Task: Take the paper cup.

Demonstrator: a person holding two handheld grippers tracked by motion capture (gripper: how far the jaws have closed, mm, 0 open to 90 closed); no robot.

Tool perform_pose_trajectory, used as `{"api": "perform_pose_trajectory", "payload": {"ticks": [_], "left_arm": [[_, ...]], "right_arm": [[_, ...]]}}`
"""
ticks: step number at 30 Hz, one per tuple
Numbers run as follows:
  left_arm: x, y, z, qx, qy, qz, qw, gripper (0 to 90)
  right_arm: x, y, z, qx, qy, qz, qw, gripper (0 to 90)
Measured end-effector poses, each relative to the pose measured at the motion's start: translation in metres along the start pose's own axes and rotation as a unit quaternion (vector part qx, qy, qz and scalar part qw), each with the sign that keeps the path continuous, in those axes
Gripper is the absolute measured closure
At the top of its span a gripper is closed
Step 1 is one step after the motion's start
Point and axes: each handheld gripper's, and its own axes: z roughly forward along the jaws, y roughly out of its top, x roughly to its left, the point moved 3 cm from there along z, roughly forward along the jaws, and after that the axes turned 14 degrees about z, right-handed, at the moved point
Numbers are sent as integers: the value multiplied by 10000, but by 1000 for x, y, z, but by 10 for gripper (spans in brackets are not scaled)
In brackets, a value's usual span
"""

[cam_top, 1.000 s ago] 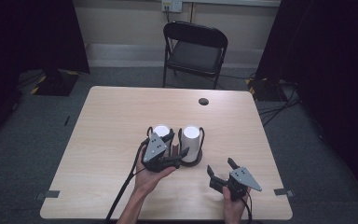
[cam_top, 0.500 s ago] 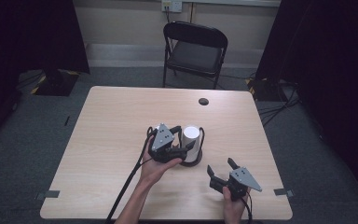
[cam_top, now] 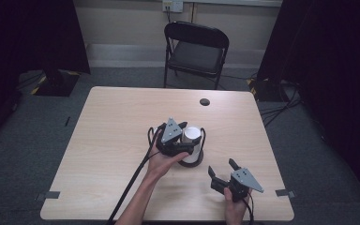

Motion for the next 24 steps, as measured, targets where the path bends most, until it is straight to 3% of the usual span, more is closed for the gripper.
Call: {"api": "perform_pose_trajectory", "payload": {"ticks": [10, 24], "left_arm": [[0, -5, 10, 133, 30, -13, 9999, 273], [-3, -9, 17, 282, 96, 225, 9993, 323]], "right_arm": [[0, 0, 0, -5, 16, -10, 10000, 142], [0, 0, -1, -14, 28, -10, 10000, 142]]}}
